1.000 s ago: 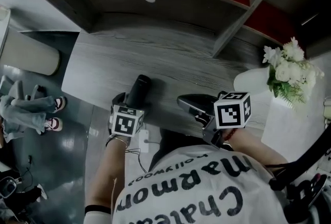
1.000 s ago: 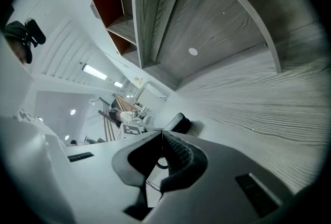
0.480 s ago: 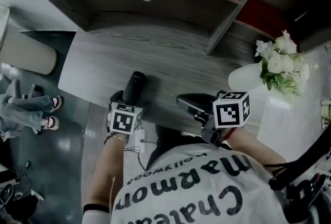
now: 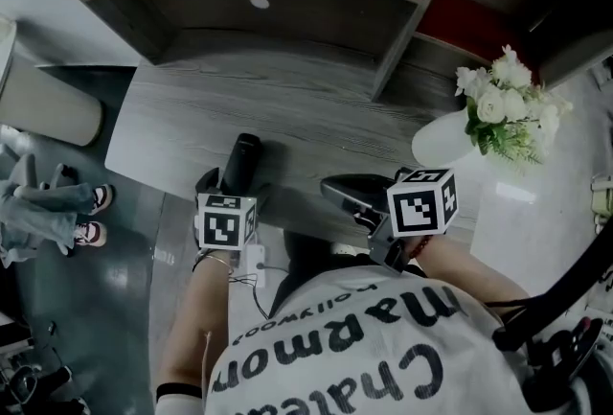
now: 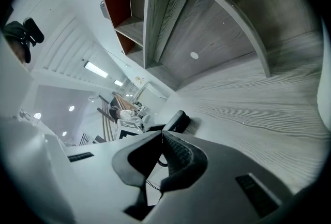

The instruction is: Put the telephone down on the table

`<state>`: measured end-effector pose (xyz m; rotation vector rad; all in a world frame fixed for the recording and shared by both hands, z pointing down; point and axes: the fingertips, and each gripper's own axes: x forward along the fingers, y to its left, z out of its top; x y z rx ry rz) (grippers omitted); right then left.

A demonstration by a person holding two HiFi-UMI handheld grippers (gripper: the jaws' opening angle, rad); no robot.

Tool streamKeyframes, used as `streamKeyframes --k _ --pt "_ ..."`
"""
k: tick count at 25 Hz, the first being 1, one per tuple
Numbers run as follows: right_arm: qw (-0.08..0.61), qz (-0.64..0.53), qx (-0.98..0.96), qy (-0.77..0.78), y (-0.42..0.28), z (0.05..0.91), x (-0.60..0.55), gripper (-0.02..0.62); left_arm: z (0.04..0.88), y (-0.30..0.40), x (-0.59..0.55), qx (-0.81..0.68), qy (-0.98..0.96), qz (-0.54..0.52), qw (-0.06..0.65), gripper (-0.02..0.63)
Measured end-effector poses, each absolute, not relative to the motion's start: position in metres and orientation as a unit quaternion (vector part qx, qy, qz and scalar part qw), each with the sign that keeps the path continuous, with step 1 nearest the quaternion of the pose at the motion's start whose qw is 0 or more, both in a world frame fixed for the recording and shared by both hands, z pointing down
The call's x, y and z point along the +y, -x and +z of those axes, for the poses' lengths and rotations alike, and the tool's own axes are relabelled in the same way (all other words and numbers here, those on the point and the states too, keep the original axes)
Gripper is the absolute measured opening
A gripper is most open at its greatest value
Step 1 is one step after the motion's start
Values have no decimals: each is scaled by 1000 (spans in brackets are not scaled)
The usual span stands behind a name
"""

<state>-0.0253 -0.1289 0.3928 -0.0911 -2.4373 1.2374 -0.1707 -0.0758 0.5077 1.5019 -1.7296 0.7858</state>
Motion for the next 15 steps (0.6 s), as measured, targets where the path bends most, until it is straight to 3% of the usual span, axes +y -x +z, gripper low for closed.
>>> streamKeyframes --k 15 --pt "204 412 -884 78 16 377 -100 12 427 178 -62 -791 -521 244 207 456"
